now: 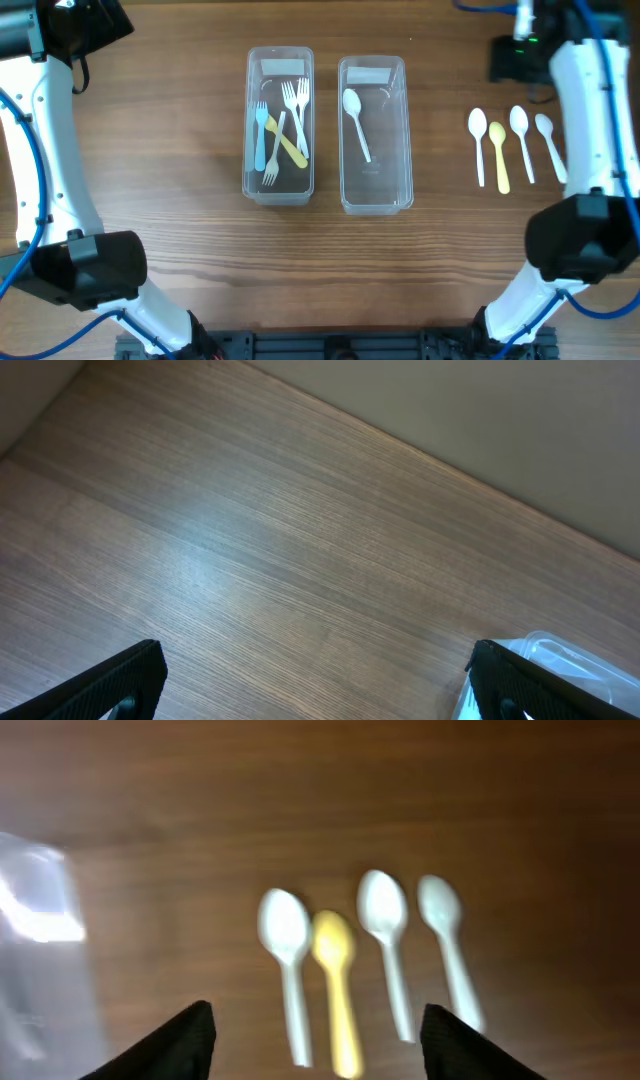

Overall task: Pack container
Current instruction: 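Carry the white spoon into the right container and release it, then lower the right gripper onto the leftmost white spoon and grasp it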

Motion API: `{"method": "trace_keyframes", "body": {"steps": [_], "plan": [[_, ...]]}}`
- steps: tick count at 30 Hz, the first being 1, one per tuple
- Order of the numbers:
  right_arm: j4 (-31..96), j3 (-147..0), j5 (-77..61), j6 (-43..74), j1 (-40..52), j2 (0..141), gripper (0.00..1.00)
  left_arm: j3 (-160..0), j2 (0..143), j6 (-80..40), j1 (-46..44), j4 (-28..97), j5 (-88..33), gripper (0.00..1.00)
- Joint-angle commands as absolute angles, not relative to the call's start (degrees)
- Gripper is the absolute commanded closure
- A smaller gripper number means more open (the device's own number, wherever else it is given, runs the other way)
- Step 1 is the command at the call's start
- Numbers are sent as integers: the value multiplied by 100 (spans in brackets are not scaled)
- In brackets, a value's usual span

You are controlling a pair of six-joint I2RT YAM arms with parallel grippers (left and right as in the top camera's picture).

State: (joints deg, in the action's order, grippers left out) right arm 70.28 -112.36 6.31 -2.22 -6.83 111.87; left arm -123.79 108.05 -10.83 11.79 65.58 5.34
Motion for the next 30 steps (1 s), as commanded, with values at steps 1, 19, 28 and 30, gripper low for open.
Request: {"method": "trace_keyframes", "body": {"steps": [1,19,28,30], "plan": [[6893,-10641,268,-908,-989,11115,35,-12381,10783,-1096,1201,6543,589,0],[4866,-7382,-703,-899,-1079,11118,44,-12381,10783,-1096,1201,6543,589,0],[4014,-7188,-757,-902,-1079,11118,45,-12381,10783,-1096,1201,6543,589,0],[3798,-7188,-757,-904,-1079,11118,46,-12381,10783,-1096,1201,6543,589,0]]}}
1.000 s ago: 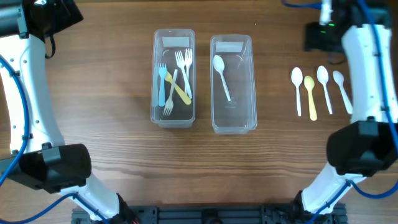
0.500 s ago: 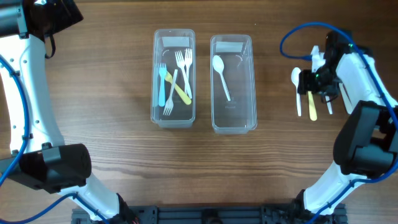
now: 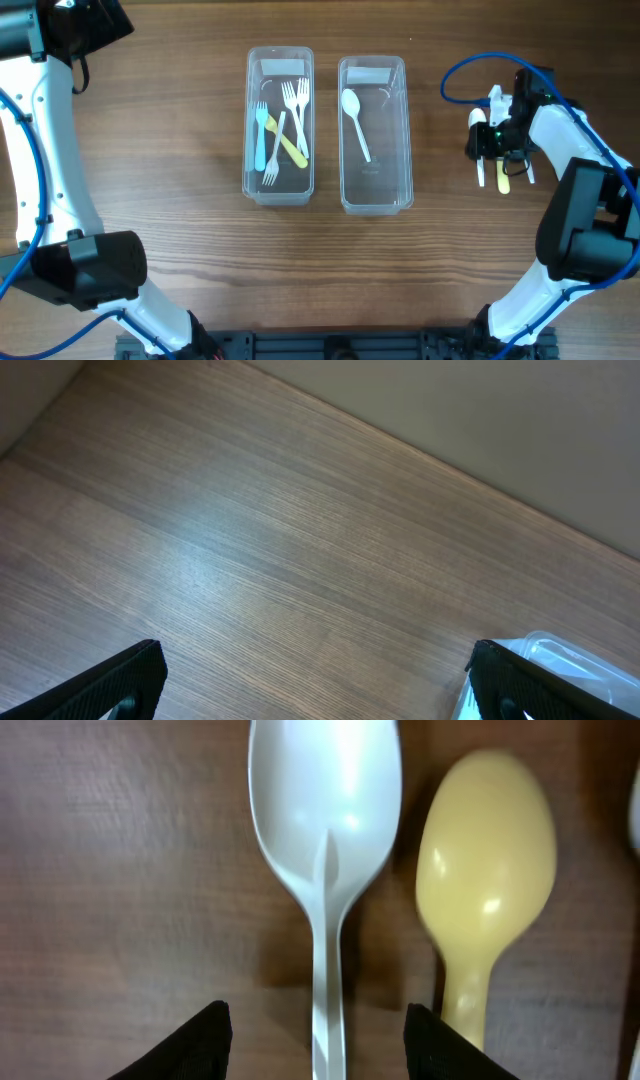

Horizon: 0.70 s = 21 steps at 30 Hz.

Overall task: Pack container
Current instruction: 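Lower the right gripper onto the leftmost white spoon and grasp it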

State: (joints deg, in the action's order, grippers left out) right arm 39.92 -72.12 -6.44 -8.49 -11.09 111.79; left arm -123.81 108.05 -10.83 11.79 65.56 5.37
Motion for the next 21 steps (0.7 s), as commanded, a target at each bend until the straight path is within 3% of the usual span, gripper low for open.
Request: {"method": "trace_keyframes", "body": {"steps": [1,5,21], "plan": [[3730,-7188,-757,-904,-1079,11118,46,-12381,10783,-1096,1201,6543,589,0],[3669,-7188,-755,-906,-1079,11122,55,-12381,10783,-1096,1201,6543,589,0],[3647,-7188,-388,-1050,-1039,11321,52,-12381,10783,-1096,1201,6543,589,0]]}}
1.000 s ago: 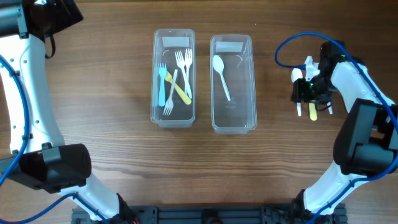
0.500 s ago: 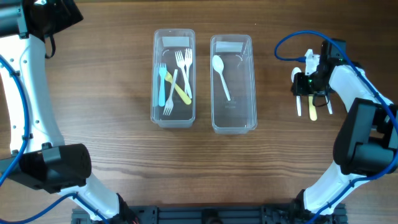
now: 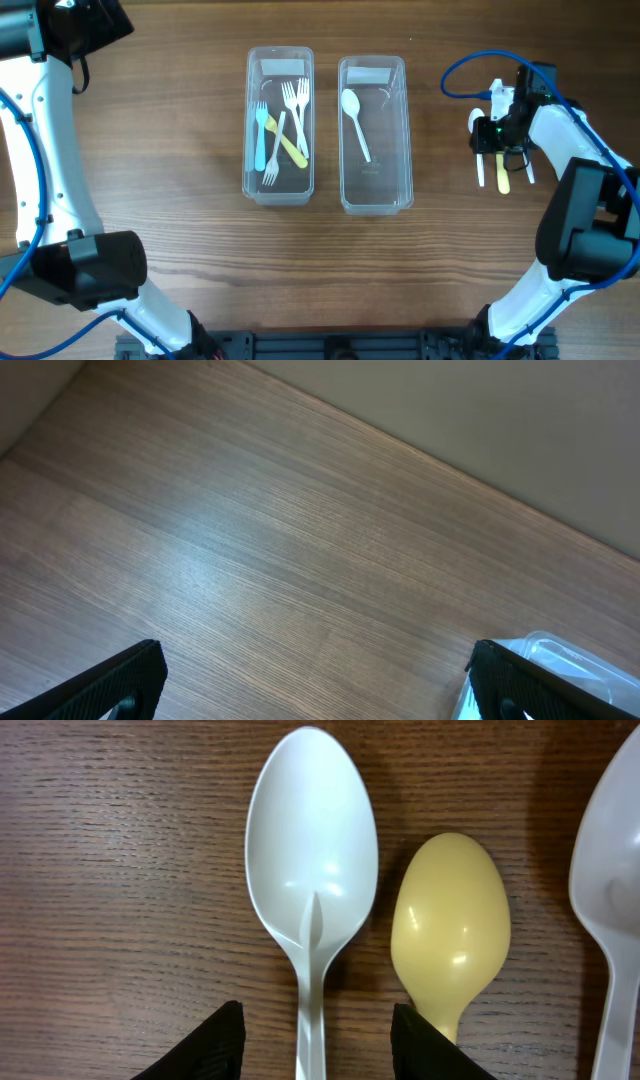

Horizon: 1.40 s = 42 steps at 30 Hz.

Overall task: Pack container
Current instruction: 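Lower the right gripper onto the leftmost white spoon and grasp it, then carry the white spoon into the right container and release it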

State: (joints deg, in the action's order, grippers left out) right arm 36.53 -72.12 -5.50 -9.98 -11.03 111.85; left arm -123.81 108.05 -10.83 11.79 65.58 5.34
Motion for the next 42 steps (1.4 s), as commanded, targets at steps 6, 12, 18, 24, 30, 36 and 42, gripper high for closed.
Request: {"method": "trace_keyframes", "body": {"steps": [6,12,18,24,30,36,42], "plan": [[3599,-7188,-390,-880,-939,11500,49,-12381,10783,-1096,1201,6543,589,0],[3516,-7212,-386,-858,-816,11498,84,-12381,10783,-1096,1201,6543,589,0],[3750,-7802,-386,-532,-755,11483,96,-12381,10783,-1096,1201,6543,589,0],[4399,-9207,-349,-427,-666,11209,96,-12381,10783,-1096,1201,6543,589,0],[4871,-10287,-346,-384,40,11109,96,-12381,10783,-1096,1201,6543,589,0],[4869,-10392,-344,-104,1061,11111,96,-12381,10783,-1096,1201,6543,589,0],[4851,-10228,-344,-10,1732,11115,96,-12381,10783,-1096,1201,6543,589,0]]}}
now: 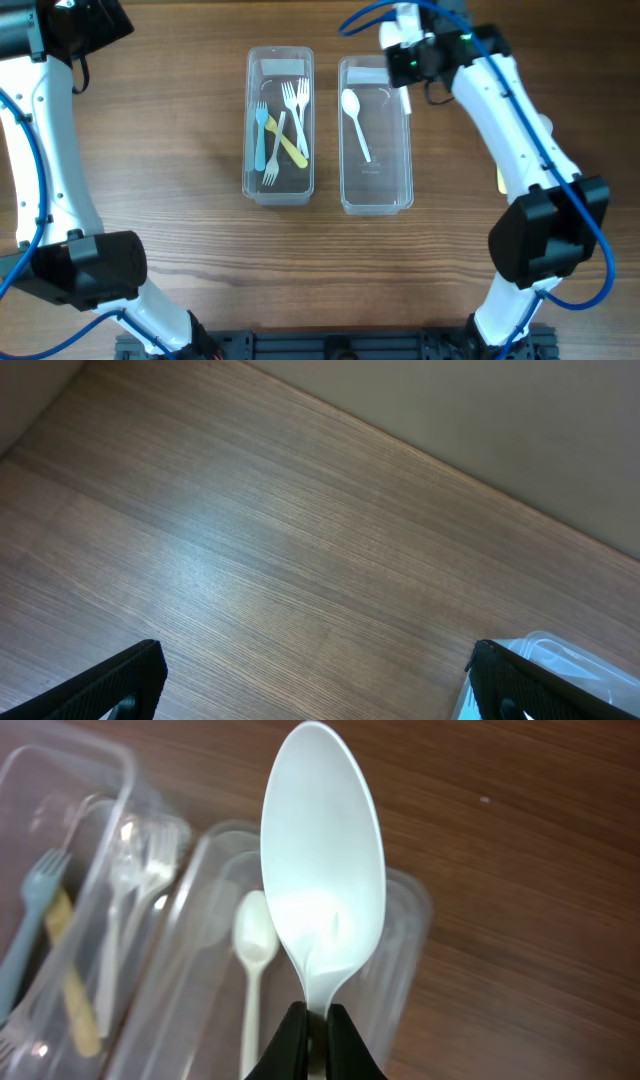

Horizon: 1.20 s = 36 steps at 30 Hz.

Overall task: Pack container
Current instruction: 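Carry the white spoon into the right container and release it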

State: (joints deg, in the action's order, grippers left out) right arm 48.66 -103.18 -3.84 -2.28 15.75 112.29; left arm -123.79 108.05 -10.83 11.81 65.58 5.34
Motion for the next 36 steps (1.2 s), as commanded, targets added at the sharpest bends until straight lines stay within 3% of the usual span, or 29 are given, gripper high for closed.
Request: {"method": "trace_keyframes", "body": {"steps": [1,12,13,14,15,17,23,36], "plan": [[4827,-10134,-346,19,1780,11115,96,-12381,10783,-1096,1201,6543,589,0],[4545,-8779,-711,285,1844,11126,96,-12381,10783,-1096,1201,6543,589,0],[4547,-8748,-775,320,1844,11126,87,-12381,10783,-1096,1201,6543,589,0],[4547,-8748,-803,325,1844,11126,57,-12381,10783,-1096,1201,6543,589,0],[4532,-8750,-801,320,1846,11126,39,-12381,10783,-1096,1201,6543,589,0],[4431,-8757,-803,327,1846,11118,31,-12381,10783,-1096,1201,6543,589,0],[4622,-9408,-486,327,1841,10908,31,-12381,10783,-1096,1201,6543,589,0],[5977,-9782,1710,790,1785,8759,34,-12381,10783,-792,1216,6543,611,0]]}}
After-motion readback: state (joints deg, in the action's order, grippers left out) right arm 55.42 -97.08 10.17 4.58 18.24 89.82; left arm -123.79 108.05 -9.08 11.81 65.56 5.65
